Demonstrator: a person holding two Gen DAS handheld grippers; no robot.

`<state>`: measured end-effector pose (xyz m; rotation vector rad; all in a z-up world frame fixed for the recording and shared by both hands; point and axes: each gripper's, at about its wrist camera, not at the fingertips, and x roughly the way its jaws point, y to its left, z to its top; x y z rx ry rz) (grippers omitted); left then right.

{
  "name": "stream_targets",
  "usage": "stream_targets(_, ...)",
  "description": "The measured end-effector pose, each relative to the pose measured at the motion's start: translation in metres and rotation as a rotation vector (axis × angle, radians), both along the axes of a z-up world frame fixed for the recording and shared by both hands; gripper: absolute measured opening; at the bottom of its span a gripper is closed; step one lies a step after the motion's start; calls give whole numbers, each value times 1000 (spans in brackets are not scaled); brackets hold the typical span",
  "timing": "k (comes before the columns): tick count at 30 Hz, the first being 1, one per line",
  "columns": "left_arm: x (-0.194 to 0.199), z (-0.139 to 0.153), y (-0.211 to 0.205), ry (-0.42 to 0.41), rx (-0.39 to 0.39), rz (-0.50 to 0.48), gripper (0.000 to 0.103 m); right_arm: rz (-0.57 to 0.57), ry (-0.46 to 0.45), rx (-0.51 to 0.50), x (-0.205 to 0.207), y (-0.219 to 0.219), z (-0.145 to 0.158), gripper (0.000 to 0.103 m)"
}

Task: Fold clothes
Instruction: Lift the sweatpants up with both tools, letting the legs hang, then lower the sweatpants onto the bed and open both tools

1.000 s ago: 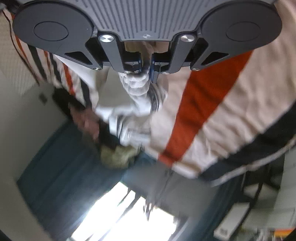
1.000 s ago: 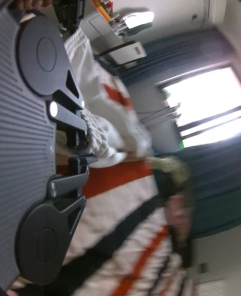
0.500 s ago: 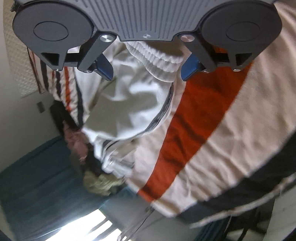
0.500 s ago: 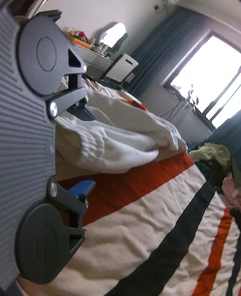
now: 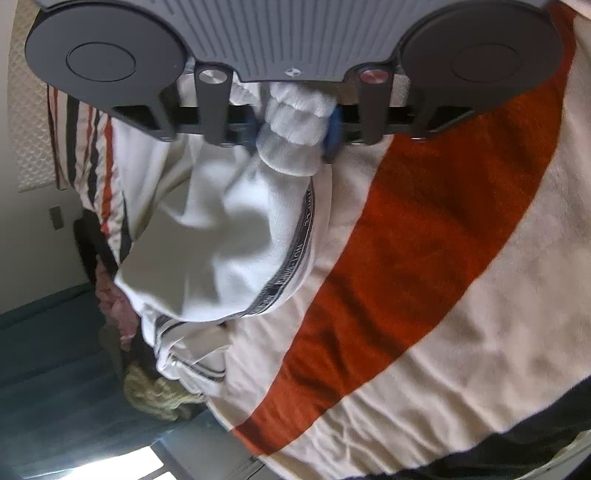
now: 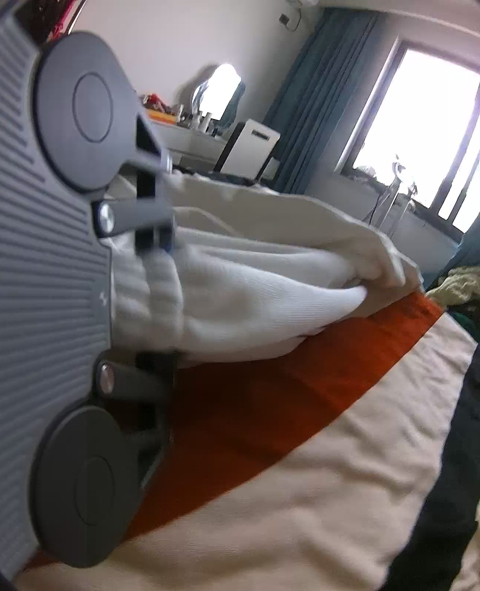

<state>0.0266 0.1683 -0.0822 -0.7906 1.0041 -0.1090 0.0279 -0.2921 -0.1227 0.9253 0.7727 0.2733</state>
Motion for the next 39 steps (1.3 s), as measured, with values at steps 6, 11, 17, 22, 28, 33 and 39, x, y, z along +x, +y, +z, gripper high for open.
stream_targets(6,-7,23,21,-140,-9,88,15,-53,-3,61,-27,18,0,20)
stream_targets(11,-1,76,68,-272,54,184,13,36,-83,63,-45,94,24,19)
stream_targets(17,46,144,143,-353,229,274,13,182,-146,145,-22,216,56,19)
stream_targets(22,92,198,203,-404,402,341,13,291,-182,232,34,311,76,19)
stream_targets(28,150,191,245,-358,517,381,13,412,-128,256,113,399,50,20)
stream_targets(33,200,148,263,-263,562,392,13,465,1,249,161,429,11,22)
stream_targets(39,259,95,284,-149,615,404,17,511,116,327,177,418,2,45)
